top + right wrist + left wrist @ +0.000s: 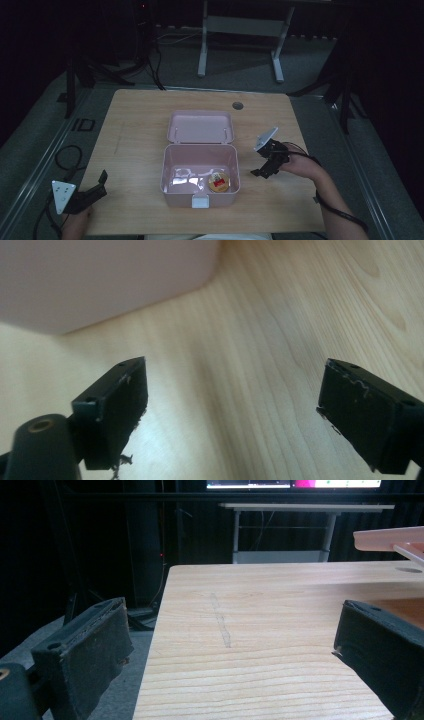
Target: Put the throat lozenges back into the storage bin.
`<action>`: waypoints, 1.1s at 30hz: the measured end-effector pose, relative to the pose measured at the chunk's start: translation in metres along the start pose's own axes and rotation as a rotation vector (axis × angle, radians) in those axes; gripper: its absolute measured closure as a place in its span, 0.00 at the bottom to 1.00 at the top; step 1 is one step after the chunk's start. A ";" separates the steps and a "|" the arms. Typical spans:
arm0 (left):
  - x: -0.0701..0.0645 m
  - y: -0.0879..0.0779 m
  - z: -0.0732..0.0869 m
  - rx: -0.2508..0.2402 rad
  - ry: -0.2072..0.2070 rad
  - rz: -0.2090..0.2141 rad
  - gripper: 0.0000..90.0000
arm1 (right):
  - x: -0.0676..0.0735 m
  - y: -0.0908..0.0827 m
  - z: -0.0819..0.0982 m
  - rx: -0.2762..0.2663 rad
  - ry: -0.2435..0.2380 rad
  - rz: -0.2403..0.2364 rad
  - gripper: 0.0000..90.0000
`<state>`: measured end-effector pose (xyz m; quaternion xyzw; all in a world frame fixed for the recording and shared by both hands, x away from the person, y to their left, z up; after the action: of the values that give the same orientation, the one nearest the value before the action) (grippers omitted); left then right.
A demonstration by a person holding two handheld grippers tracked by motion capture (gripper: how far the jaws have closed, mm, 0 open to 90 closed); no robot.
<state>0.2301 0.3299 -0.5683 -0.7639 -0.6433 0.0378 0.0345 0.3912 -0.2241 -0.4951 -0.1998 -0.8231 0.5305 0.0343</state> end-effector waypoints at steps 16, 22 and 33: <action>0.000 0.000 0.000 -0.003 0.000 0.000 0.03 | -0.019 0.026 0.064 -0.230 0.286 0.275 0.13; 0.000 0.000 0.000 -0.003 0.000 -0.001 0.03 | -0.022 0.028 0.090 -0.256 0.363 0.356 0.13; 0.000 0.000 0.000 -0.003 0.000 -0.003 0.03 | -0.022 0.019 0.120 -0.277 0.507 0.489 0.12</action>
<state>0.2300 0.3298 -0.5683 -0.7631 -0.6443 0.0369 0.0333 0.3844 -0.3285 -0.5606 -0.5182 -0.7804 0.3402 0.0817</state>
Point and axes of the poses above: each handheld gripper's, and its own axes: y roughly forward along the jaws, z roughly out of its underside, x roughly to its left, the point moved 2 cm from there along y, roughly forward along the jaws, and after that the axes turned 7 degrees about z, right-handed, at the moved point
